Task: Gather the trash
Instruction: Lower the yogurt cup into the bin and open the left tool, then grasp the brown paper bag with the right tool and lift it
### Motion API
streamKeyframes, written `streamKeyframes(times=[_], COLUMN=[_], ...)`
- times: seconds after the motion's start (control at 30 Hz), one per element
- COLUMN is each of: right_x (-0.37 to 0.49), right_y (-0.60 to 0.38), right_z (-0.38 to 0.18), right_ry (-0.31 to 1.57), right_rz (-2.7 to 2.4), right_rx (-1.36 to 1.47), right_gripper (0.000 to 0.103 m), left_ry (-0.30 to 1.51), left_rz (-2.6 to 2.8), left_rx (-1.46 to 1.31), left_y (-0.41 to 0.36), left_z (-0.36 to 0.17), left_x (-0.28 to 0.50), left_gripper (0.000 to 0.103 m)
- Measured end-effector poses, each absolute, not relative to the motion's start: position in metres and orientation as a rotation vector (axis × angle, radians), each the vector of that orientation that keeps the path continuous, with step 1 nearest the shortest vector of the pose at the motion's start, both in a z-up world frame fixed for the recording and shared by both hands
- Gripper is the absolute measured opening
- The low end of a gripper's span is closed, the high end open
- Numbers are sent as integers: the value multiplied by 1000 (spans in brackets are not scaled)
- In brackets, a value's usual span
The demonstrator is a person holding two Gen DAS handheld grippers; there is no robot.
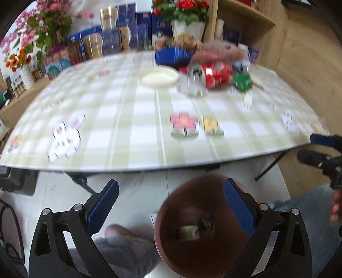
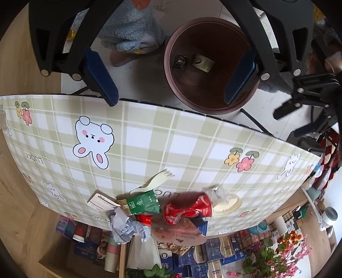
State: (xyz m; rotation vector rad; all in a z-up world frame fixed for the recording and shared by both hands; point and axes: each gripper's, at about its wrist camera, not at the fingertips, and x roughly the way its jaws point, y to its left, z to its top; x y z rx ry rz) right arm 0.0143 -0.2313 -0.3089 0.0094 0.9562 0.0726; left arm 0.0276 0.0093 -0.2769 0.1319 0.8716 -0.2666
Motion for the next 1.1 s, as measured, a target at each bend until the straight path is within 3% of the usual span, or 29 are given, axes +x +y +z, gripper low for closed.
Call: streamKeyframes(times=[0.6, 1.1], right_x=[56, 210], right_y=[-237, -210], right_z=[-255, -204], right_ry=[880, 842], right_rz=[99, 173], right_rx=[21, -224], right_gripper=[97, 97], left_ry=[717, 709], left_rz=[-261, -200], left_rx=[131, 79], left_y=[21, 65], left_z=[-200, -176], left_x=[69, 157], left_gripper=[96, 96])
